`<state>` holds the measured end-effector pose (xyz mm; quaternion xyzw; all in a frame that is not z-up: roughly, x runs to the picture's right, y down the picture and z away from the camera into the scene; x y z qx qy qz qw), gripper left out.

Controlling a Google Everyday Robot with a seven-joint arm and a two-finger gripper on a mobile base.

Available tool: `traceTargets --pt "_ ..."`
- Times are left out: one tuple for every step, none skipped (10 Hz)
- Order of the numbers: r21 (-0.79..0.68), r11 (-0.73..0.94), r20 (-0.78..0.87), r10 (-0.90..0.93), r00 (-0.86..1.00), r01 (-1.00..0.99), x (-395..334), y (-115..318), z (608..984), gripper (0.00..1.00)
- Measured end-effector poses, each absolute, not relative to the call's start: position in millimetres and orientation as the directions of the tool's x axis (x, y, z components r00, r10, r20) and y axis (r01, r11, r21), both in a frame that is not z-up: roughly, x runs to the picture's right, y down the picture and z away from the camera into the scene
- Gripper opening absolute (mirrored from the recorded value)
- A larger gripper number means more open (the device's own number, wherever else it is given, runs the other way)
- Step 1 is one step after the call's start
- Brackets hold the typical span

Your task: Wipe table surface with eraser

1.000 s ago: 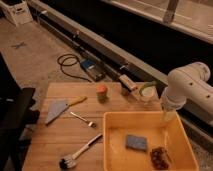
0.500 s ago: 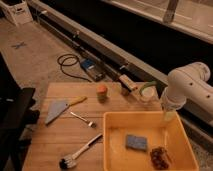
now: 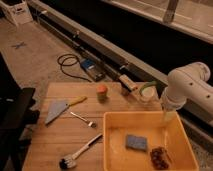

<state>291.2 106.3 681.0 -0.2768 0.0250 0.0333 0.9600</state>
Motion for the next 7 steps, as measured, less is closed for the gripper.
traceTargets --pt "-0.517 0.849 -0.082 0.077 0.994 -0.108 290.9 99.2 679.3 0.65" --pt "-0.504 0.853 -0.096 0.101 0.990 -0.135 290.8 88.9 677.1 0.65" --pt "-0.479 0.861 -0.105 0.137 0.985 -0.171 284.7 66.1 671.9 0.65" --pt "-0.460 0.866 -0.112 0.164 0.980 -0.198 277.7 42.1 667.5 0.65" --pt "-0.441 0.868 -0.112 0.197 0.974 -0.226 269.5 16.7 667.9 0.65" --pt "-0.424 0.869 -0.099 0.236 0.967 -0.256 260.4 -2.6 670.1 0.65" --pt "-0.406 0.865 -0.090 0.283 0.955 -0.295 255.5 -20.8 670.6 0.65"
